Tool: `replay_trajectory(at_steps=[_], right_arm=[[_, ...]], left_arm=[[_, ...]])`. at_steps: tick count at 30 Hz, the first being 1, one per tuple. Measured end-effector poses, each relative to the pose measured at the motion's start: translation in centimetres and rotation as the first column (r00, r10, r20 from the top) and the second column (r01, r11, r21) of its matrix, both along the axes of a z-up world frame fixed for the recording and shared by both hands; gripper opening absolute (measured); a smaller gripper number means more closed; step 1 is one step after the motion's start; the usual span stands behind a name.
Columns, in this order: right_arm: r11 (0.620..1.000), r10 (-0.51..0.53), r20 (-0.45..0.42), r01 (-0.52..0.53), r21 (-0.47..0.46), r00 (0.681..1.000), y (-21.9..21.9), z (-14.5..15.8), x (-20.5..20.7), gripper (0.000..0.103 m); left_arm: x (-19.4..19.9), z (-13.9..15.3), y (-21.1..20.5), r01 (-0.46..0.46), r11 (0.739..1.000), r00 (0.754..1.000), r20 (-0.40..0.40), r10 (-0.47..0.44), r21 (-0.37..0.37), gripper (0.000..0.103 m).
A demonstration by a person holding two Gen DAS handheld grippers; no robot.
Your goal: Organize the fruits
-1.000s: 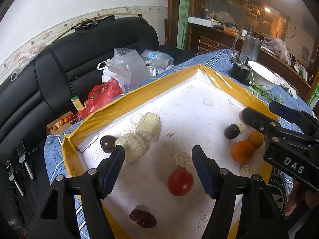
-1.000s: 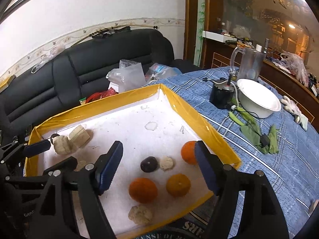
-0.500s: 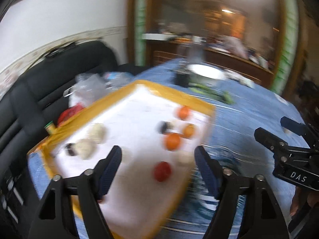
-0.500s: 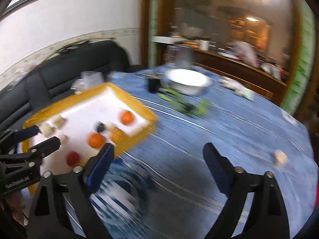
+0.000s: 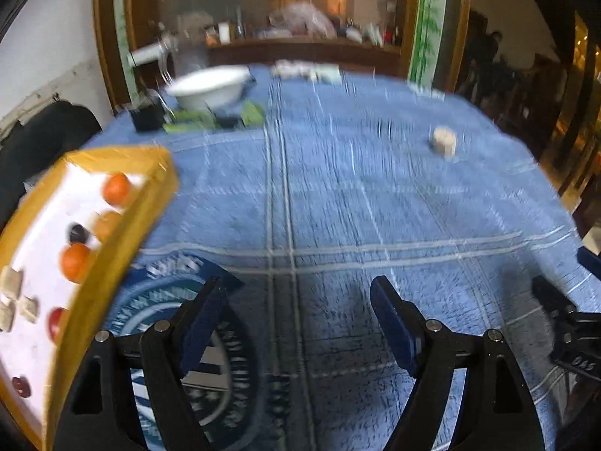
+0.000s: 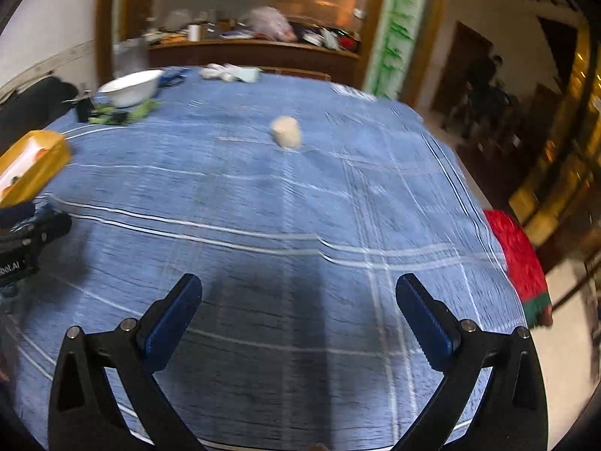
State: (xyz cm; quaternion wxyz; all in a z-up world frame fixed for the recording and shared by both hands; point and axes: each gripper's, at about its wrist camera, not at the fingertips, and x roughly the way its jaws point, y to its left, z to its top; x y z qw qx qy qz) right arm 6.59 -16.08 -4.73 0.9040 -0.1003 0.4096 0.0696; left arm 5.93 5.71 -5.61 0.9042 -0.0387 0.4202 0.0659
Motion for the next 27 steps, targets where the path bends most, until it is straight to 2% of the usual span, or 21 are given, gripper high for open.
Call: replay_trajectory(at_steps=[2,3,5,10,27], right_arm=[[1.000,-0.019,-0.037,0.018,-0.003,0.999,-0.7,-1.0,0.5,0.103],[1.000,-0.023,-0.069,0.022,-0.006,0.997,-0.5,-1.3,0.9,0.103],[0.999,-0.035,-0.131,0.032,-0.028,0.991,-0.4,-2.2,1.5,0.103],[0.994,-0.041,-0.190,0.059,0.089,0.981,-1.9,-2.8,1.9,0.103],[0.995,-0.042,-0.186,0.057,0.077,0.982,-1.6,-2.9,1.5,0.103]], left_arm=[[0.7,-1.4,-0.2,-0.006,1.000,0.998,-0.066,0.006,0.010,0.082],[0.7,-1.3,-0.4,-0.010,1.000,0.999,-0.052,0.011,0.016,0.088],[1.0,-1.9,-0.4,-0.008,1.000,0.997,-0.079,0.009,0.009,0.103],[1.2,-2.1,-0.1,-0.008,1.000,0.996,-0.084,0.008,-0.001,0.102],[0.9,-1.9,-0.2,-0.003,1.000,0.996,-0.084,0.003,0.000,0.102]])
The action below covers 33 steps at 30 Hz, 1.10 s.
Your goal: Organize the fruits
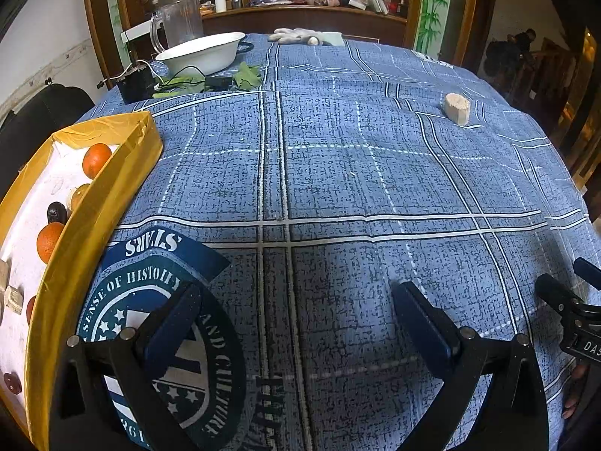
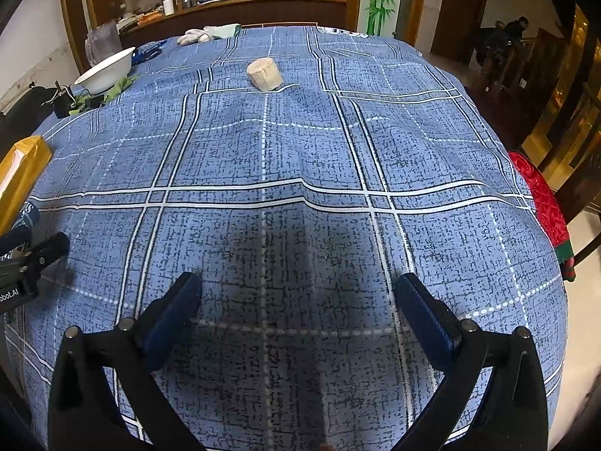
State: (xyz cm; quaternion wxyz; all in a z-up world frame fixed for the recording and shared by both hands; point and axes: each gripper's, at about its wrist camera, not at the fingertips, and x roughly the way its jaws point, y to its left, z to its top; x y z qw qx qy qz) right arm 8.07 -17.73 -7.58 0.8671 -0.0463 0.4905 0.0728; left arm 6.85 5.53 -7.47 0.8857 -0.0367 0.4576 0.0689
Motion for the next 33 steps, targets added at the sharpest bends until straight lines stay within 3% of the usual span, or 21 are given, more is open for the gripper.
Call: replay_trajectory(at_steps=[8,16,19,21,24,30,33], right_arm=[[1.000,0.020,0.001,-0.020,-0.023,1.000,0.4,0.6,-0.3,0.103],[0.991,0.096,0.109,-0.105,0.086,0.989,2.6,3.7,-2.4,0.103],[0.978,0.159,0.162,-0.178,0.112,0.974,5.3,5.6,-3.1,0.103],[0.962,0.215,0.188,-0.240,0.126,0.958,7.6,6.7,-3.6,0.103],[0.922,0.326,0.225,-0.362,0.141,0.918,12.3,8.1,-4.5,0.103],[0.816,0.505,0.265,-0.555,0.164,0.821,21.0,10.0,-7.1,0.103],[0.782,0.554,0.277,-0.605,0.152,0.785,23.9,10.5,-8.3,0.103]], left_arm=[[0.0,0.0,0.0,0.000,1.000,1.000,0.000,0.000,0.000,0.102],[-0.6,0.3,-0.1,-0.020,1.000,1.000,-0.005,0.020,0.012,0.101],[-4.7,3.5,0.3,-0.089,0.990,0.991,0.105,0.078,0.111,0.097],[-8.5,6.8,1.7,-0.166,0.976,0.968,0.213,0.133,0.142,0.102],[-13.5,10.3,5.5,-0.316,0.941,0.913,0.307,0.268,0.118,0.103],[-18.0,11.5,11.7,-0.493,0.867,0.836,0.315,0.449,0.073,0.103],[-19.0,11.4,13.2,-0.533,0.843,0.816,0.306,0.491,0.071,0.103]])
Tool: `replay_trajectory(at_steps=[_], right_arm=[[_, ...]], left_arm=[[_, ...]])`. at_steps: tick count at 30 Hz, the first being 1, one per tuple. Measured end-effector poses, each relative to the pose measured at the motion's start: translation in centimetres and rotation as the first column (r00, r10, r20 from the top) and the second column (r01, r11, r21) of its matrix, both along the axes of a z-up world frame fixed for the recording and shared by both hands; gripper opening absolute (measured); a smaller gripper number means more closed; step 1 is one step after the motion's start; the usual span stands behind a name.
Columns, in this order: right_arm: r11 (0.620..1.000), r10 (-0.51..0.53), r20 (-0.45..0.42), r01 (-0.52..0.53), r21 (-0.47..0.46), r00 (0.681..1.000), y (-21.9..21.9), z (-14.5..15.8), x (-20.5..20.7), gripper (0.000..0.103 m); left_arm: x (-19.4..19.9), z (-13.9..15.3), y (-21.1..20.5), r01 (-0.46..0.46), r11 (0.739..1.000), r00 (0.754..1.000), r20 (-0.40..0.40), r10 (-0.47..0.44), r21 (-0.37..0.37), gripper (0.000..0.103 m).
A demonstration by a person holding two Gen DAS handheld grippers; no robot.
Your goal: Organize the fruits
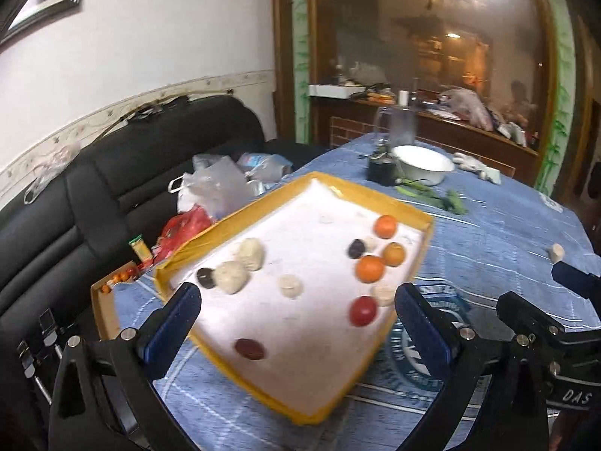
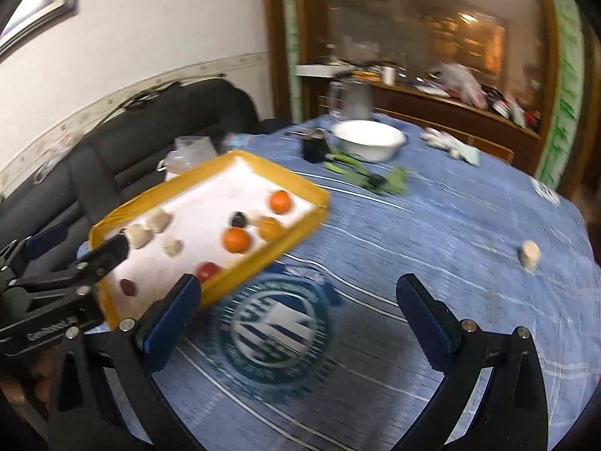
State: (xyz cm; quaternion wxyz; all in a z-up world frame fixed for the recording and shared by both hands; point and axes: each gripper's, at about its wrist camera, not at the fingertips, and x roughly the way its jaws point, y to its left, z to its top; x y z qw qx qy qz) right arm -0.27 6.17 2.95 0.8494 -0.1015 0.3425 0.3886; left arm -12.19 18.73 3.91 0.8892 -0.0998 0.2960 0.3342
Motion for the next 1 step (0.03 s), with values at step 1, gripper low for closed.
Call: replay_trajectory(at_steps=[1], right_arm=[[1.000,0.014,0.003,-0.014,-0.003,1.000,0.72,0.13,-0.30,0.103]], left_arm=[[-0.24,0.05,0.31,-0.007,1.000,1.000,0.002,0.007,-0.004,0.103]])
